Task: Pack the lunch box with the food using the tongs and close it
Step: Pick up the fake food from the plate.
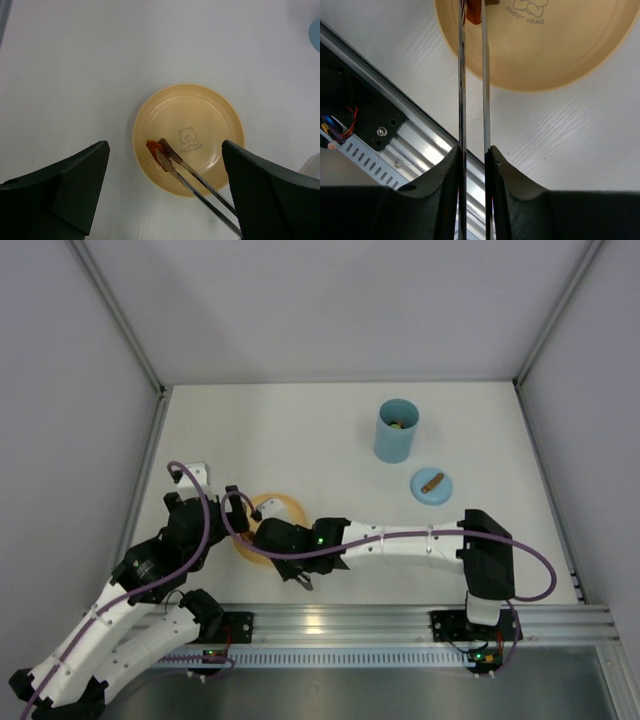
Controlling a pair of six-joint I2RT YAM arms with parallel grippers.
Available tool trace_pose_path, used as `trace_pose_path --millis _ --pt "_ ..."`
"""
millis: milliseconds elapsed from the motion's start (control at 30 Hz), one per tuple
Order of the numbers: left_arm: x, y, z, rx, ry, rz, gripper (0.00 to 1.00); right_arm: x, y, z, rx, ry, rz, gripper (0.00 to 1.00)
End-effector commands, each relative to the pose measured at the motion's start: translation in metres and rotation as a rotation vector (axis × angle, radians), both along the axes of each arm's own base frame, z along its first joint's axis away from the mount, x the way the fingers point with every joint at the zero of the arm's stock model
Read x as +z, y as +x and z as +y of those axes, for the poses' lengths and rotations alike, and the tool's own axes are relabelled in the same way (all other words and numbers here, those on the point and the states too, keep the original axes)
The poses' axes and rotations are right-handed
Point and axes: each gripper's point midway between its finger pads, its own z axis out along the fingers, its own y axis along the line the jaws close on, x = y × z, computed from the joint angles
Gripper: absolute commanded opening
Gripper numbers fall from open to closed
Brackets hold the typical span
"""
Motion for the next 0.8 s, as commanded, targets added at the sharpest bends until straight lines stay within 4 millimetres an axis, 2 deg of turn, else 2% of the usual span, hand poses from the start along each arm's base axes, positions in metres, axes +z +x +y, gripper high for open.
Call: trace_pose_path --millis 0,533,767 --pt "0.011 0.004 -0.001 0.017 -0.033 -0.045 0.99 0.032 0.001 -0.006 -0.018 0.062 -0.054 0.21" --pt "0.011 0.004 -0.001 0.017 -0.031 -0.045 0.99 0.058 0.017 -0.034 -0.076 0.085 -0.106 0.2" --pt "0.011 0.004 -0.001 0.017 -0.033 -0.045 0.99 0.078 0.039 -0.058 -0.137 0.098 -0.141 0.2"
